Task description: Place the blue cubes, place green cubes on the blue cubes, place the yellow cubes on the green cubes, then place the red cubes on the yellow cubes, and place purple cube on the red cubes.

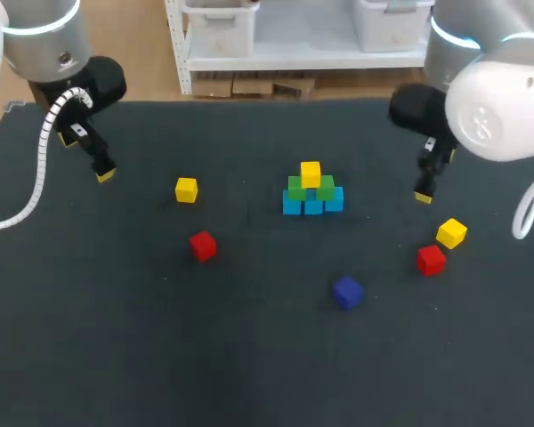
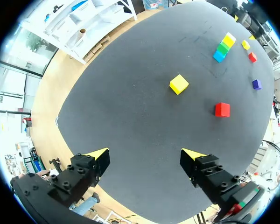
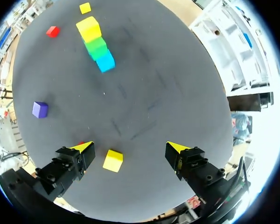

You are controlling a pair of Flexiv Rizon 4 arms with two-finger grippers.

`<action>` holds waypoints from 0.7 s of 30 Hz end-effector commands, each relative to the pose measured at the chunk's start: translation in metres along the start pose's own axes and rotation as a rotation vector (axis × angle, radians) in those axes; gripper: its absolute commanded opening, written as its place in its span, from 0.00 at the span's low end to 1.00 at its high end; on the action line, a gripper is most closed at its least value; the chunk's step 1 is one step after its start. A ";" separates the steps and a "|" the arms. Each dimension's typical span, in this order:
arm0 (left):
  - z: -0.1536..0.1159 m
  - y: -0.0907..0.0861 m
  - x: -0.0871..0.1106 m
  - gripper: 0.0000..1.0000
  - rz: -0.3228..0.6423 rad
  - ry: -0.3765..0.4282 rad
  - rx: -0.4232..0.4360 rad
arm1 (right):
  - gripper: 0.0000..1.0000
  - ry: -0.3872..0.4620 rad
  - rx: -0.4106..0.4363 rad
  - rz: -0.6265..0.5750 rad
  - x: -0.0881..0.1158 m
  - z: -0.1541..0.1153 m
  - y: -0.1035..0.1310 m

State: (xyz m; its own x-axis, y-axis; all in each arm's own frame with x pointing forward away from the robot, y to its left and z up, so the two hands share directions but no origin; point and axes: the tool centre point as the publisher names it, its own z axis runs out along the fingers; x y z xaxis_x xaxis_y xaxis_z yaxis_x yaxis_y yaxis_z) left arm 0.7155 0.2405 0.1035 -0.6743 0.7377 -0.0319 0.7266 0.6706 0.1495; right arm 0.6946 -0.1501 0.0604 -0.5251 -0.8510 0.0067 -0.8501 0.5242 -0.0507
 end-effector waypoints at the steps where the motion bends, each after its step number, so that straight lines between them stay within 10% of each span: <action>1: -0.001 0.000 0.000 1.00 -0.001 0.003 0.000 | 1.00 -0.027 0.012 0.036 0.016 0.000 0.006; 21: -0.001 0.000 0.000 1.00 -0.001 0.003 0.000 | 1.00 0.007 -0.072 0.109 0.047 0.038 0.019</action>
State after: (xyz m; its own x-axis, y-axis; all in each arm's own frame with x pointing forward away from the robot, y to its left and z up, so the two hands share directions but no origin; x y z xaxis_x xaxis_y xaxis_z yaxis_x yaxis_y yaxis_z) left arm 0.7155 0.2405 0.1034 -0.6743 0.7378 -0.0319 0.7266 0.6706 0.1494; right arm 0.6505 -0.1810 0.0277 -0.6151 -0.7883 0.0117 -0.7882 0.6152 0.0126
